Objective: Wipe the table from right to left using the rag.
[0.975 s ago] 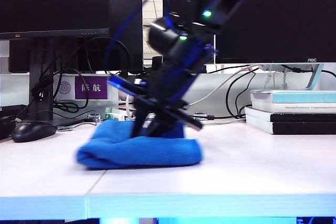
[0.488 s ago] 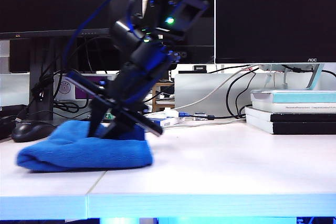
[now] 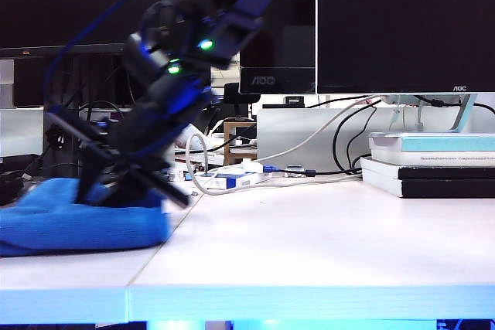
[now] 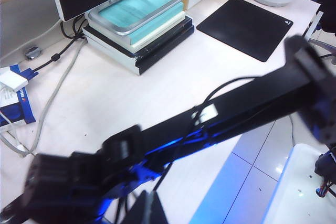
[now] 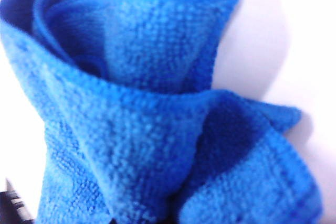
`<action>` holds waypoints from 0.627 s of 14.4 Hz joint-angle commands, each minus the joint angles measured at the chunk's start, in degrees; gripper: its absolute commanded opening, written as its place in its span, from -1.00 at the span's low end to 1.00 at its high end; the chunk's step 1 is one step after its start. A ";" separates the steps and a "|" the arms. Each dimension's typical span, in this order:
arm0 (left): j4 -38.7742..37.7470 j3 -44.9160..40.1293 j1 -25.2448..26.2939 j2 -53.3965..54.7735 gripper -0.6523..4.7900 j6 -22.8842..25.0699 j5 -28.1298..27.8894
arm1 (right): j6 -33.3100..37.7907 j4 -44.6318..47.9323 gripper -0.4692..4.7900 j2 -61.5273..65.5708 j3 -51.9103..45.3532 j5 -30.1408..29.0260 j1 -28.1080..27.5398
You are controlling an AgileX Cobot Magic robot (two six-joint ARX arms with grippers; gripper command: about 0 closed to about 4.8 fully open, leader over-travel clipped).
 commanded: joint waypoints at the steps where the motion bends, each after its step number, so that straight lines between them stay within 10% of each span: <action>1: -0.96 0.31 -0.09 -0.13 -0.78 0.20 0.04 | 2.19 -0.63 -0.82 5.18 6.25 -1.51 1.77; 9: -0.98 0.31 -0.09 -0.11 -0.78 0.20 0.07 | 6.88 1.95 -0.82 11.93 15.06 -2.97 6.08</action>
